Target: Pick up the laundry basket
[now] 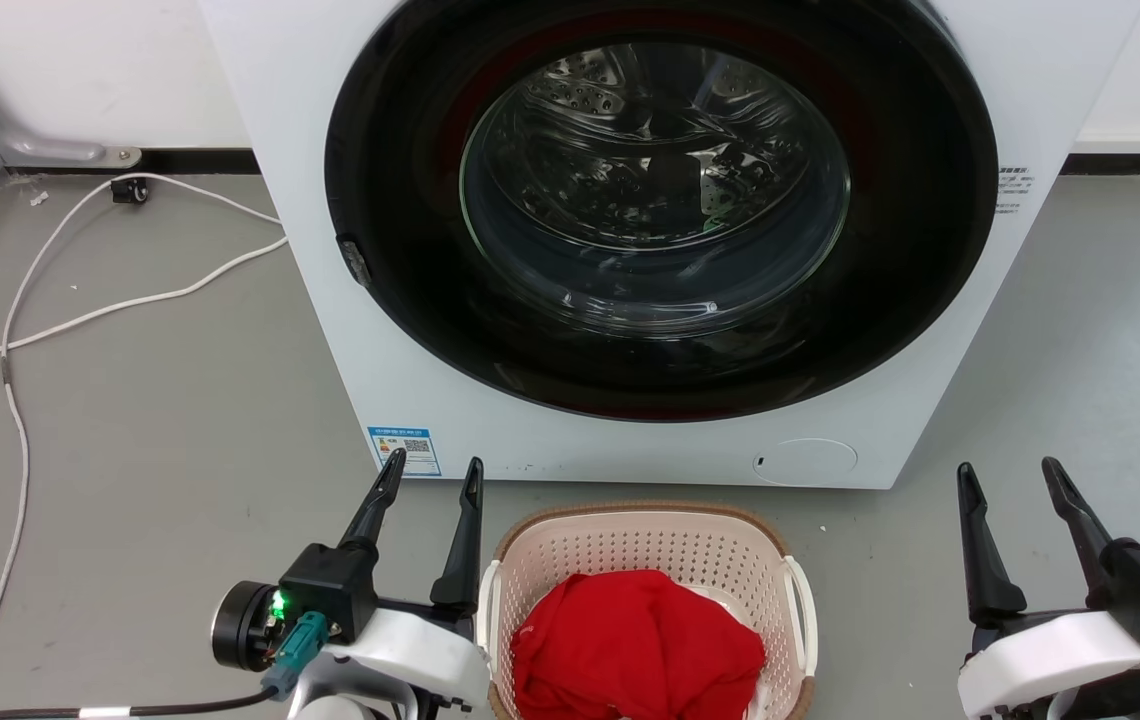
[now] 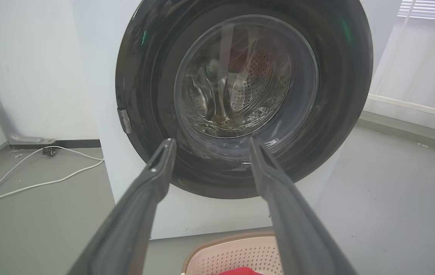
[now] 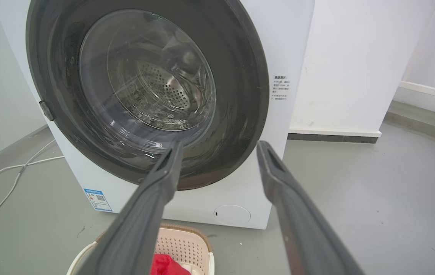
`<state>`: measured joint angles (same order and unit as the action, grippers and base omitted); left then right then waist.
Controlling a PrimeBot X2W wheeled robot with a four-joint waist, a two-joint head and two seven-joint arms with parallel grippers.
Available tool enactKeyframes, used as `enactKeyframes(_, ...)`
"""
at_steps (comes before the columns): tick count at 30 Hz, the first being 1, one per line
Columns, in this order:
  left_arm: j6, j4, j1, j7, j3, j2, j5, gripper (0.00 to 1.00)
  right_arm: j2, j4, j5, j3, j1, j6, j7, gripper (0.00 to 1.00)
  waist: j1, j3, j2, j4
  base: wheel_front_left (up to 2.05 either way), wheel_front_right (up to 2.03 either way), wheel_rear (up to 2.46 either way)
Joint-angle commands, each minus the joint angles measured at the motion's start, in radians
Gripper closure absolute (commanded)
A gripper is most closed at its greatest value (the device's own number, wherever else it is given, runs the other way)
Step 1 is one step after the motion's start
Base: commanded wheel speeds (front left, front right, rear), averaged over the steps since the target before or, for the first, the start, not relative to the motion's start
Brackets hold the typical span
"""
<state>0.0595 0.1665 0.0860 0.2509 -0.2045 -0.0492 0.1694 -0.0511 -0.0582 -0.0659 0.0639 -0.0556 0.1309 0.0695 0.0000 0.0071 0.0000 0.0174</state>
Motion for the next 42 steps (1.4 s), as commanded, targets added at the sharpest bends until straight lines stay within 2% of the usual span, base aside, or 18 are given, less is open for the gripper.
enactKeyframes(1,-0.004,0.001,0.008,0.010,-0.003,-0.002,-0.021,0.00,0.001,-0.008,0.022,0.002,-0.010,0.000,0.006,0.00,0.0000,0.000,0.0000,0.000,0.00,0.00,0.00)
enactKeyframes(5,-0.006,0.004,0.009,0.016,-0.004,-0.002,-0.043,0.00,0.001,-0.008,0.042,0.002,-0.011,0.000,0.013,0.00,0.0000,0.001,0.0000,0.000,0.00,0.00,0.00)
enactKeyframes(16,-0.008,0.013,0.015,0.016,0.001,-0.002,-0.027,0.00,0.001,0.015,-0.022,0.008,0.006,0.000,0.022,0.00,0.0000,0.009,0.0000,-0.001,0.00,0.00,0.00)
enactKeyframes(33,-0.013,0.020,0.028,0.016,0.002,-0.002,-0.017,0.00,0.001,0.040,-0.025,0.008,0.027,0.000,0.032,0.00,0.0000,0.025,0.0000,0.002,0.00,0.00,0.00)
enactKeyframes(42,-0.011,0.066,0.088,0.015,-0.001,-0.002,0.005,0.00,0.001,0.058,-0.020,0.036,0.067,0.000,0.014,0.00,0.0000,0.110,0.0000,0.001,0.00,0.00,0.00)
